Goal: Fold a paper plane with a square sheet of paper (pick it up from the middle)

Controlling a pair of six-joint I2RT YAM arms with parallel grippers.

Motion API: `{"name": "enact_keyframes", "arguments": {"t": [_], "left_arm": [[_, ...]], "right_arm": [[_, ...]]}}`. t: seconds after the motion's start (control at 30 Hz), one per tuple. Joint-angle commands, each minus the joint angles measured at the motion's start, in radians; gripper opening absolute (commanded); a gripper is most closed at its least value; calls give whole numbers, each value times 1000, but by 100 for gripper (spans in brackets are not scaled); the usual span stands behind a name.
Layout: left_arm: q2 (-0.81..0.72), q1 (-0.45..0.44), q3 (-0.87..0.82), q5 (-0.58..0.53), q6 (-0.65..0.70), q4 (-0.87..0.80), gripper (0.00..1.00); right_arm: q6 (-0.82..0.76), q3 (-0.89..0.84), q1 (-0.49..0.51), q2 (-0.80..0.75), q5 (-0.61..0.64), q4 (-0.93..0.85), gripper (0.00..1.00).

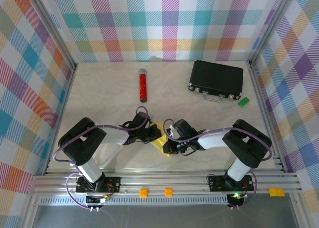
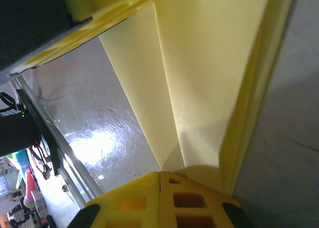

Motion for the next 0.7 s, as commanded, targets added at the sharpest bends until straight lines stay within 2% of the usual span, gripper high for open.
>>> {"name": "enact_keyframes", "arguments": {"t": [0.0,0.3,0.67], "left_arm": [[36,-6,-25,-41,21,-100,0],[46,-6,-40,-59,13,-92,0],[46,-6,-50,-60,5,-79,0]], "right_arm": [[43,-66,0,4,-4,4,5],[57,-116,0,-44,-15,25,6],[16,-154,0,-163,11,-138,3]]}}
